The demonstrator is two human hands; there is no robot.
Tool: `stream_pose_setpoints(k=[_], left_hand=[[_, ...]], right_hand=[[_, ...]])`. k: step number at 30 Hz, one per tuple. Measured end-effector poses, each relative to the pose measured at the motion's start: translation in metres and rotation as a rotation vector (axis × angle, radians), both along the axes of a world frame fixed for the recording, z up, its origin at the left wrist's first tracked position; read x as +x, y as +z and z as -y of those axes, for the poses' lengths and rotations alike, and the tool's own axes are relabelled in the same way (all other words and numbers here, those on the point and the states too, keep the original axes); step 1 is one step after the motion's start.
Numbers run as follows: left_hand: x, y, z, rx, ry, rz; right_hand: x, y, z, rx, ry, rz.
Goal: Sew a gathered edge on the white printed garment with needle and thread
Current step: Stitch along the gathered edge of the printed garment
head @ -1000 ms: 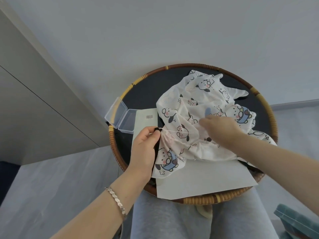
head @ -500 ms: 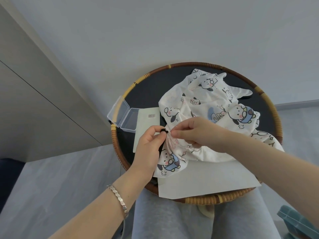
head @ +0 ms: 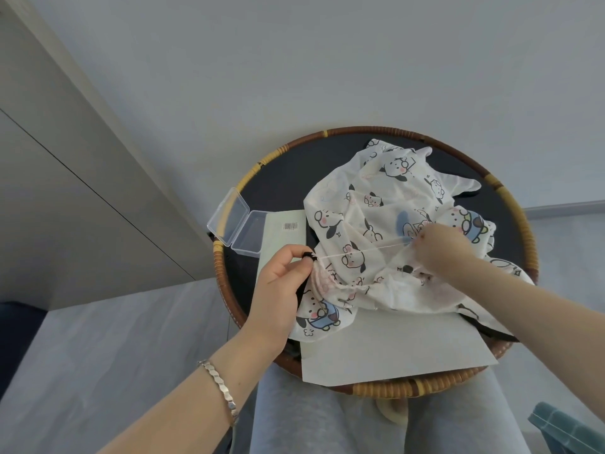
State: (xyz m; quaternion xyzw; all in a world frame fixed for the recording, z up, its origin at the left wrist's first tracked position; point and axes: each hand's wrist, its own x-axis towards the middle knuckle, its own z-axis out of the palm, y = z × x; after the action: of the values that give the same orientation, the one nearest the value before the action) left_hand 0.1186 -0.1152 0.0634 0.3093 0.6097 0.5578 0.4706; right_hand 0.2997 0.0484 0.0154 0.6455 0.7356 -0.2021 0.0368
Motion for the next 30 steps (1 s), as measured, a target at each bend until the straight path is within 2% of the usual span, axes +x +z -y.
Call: stream_pose_setpoints(k=[2, 4, 7, 9, 11, 17, 23, 30], left_hand=[[0.0, 0.0, 0.0, -0.005, 0.002, -0.004], [0.001, -0.002, -0.001, -0.013, 0.002, -0.011], [0.004, -0.003, -0.002, -0.018, -0.009, -0.012], [0.005, -0.002, -0.002, -0.01, -0.016, -0.015], [0.006, -0.002, -0.002, -0.004, -0.015, -0.025], [0.002, -0.003, -0.001, -0.015, 0.003, -0.067], [0.002, -0.005, 0.003, -0.021, -0.019, -0.074], [-0.004, -0.008, 0.002, -0.061, 0.023, -0.023]], right_hand=[[0.001, 0.002, 0.002, 0.062, -0.088, -0.123], [-0.008, 0.015, 0.011, 0.063, -0.057, -0.389], [-0.03, 0.047, 0.034, -0.25, 0.065, -0.806], [-0.042, 0.061, 0.049, -0.514, 0.15, -0.903], [-0.049, 0.065, 0.058, -0.621, 0.229, -0.907], [-0.049, 0.059, 0.066, -0.626, 0.263, -0.877], [-0.044, 0.05, 0.064, -0.387, 0.179, -0.76], [-0.042, 0.055, 0.068, -0.304, 0.147, -0.82]])
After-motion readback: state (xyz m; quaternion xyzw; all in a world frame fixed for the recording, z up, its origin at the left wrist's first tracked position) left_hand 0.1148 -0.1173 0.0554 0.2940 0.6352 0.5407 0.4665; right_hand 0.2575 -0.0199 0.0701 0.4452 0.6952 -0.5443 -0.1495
